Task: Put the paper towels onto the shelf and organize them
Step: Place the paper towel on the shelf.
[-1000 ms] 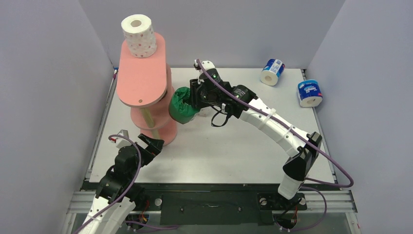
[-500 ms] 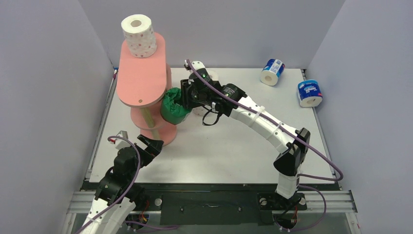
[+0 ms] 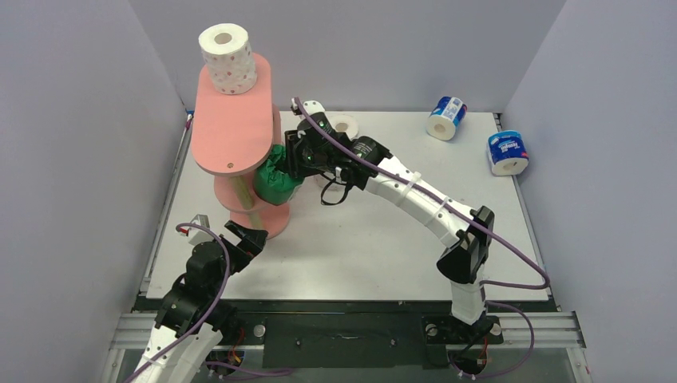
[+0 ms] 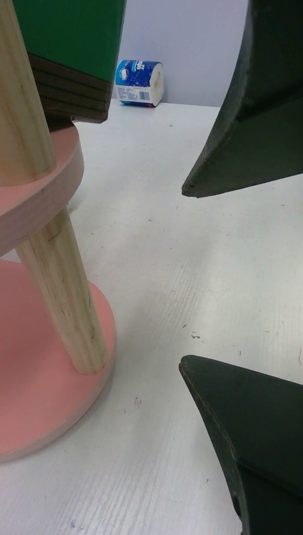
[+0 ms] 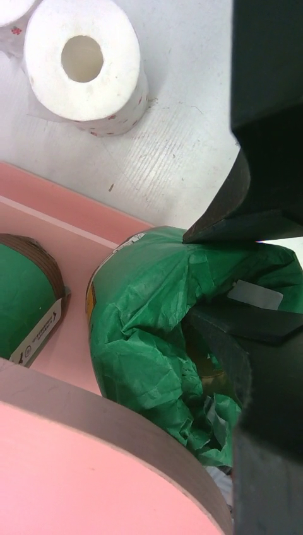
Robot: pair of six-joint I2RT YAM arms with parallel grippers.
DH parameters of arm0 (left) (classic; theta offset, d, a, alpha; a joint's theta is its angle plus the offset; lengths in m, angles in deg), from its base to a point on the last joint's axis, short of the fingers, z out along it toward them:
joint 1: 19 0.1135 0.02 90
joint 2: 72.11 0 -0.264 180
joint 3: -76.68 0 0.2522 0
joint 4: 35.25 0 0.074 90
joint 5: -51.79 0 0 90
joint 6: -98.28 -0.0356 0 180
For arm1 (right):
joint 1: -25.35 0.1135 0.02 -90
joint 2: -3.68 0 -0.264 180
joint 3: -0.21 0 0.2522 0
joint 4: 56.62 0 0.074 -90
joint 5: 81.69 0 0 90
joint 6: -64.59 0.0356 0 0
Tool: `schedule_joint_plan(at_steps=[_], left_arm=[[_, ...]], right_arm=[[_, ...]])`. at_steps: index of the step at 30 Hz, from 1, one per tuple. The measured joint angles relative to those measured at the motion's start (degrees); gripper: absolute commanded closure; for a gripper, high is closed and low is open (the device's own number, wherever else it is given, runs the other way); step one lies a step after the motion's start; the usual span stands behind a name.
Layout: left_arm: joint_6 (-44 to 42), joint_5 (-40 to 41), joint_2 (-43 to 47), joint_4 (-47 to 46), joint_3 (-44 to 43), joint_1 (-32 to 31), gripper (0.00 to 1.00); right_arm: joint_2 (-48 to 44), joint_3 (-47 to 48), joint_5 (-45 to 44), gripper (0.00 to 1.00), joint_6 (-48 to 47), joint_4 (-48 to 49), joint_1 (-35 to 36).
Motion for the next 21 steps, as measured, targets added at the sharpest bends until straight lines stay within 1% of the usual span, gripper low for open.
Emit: schedule_joint_plan(at_steps=[8, 21], left_arm=[[0.0, 0.0, 0.0, 0.0, 0.0, 0.0, 0.04], [0.0, 0.0, 0.0, 0.0, 0.0, 0.0, 0.04]], right_arm=[[1.3, 2.1, -0.3, 0.65, 1.2, 0.0, 0.3], [3.1, 4.4, -0.2, 0.65, 3.8, 1.7, 1.4]])
